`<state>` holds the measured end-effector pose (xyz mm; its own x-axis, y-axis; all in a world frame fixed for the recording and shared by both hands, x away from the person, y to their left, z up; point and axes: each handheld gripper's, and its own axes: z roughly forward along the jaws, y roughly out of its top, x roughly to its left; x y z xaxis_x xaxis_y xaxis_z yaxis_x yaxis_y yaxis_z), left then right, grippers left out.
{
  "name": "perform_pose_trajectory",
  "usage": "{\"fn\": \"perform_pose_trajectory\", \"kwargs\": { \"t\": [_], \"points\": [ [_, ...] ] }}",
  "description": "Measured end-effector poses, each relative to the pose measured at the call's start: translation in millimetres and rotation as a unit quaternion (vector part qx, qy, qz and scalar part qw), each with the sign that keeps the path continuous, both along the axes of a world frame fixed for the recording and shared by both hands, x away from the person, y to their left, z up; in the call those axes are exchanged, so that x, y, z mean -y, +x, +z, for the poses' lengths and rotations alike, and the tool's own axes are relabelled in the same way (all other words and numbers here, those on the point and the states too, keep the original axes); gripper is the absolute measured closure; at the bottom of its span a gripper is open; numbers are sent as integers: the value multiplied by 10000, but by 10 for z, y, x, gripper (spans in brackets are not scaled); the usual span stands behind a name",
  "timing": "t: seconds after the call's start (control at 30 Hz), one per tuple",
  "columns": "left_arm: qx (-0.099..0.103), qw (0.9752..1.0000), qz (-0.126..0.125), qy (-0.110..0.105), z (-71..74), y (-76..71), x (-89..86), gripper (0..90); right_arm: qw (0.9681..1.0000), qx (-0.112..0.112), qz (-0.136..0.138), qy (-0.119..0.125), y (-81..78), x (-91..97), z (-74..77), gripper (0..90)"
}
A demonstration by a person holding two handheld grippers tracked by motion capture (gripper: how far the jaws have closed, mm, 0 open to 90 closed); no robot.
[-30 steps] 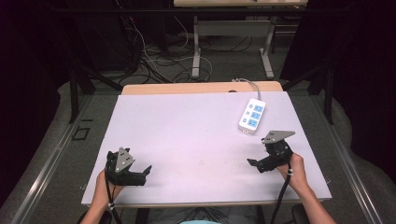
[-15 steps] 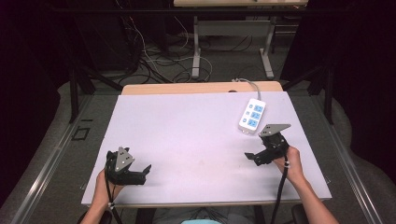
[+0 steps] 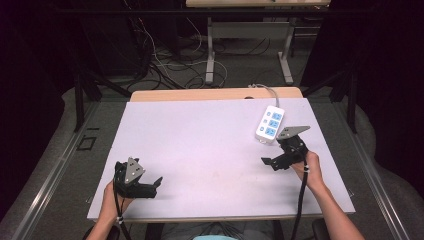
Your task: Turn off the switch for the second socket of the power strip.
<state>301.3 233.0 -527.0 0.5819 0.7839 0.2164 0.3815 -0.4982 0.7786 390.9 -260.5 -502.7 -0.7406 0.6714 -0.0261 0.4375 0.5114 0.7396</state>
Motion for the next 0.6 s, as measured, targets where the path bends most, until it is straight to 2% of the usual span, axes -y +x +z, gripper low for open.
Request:
{"fn": "perform_pose_trajectory", "kwargs": {
  "t": [0.1, 0.3, 0.6],
  "points": [
    [7, 10000, 0, 12, 0, -2, 2, 0, 10000, -60, -52, 24, 51, 1, 3, 11],
    [-65, 10000, -14, 5, -2, 2, 9, 0, 9999, -66, -120, 65, 132, 19, 23, 12],
    [-49, 10000, -63, 58, -2, 1, 15, 0, 9997, -62, -227, 112, 284, 49, 43, 11]
  ]
}}
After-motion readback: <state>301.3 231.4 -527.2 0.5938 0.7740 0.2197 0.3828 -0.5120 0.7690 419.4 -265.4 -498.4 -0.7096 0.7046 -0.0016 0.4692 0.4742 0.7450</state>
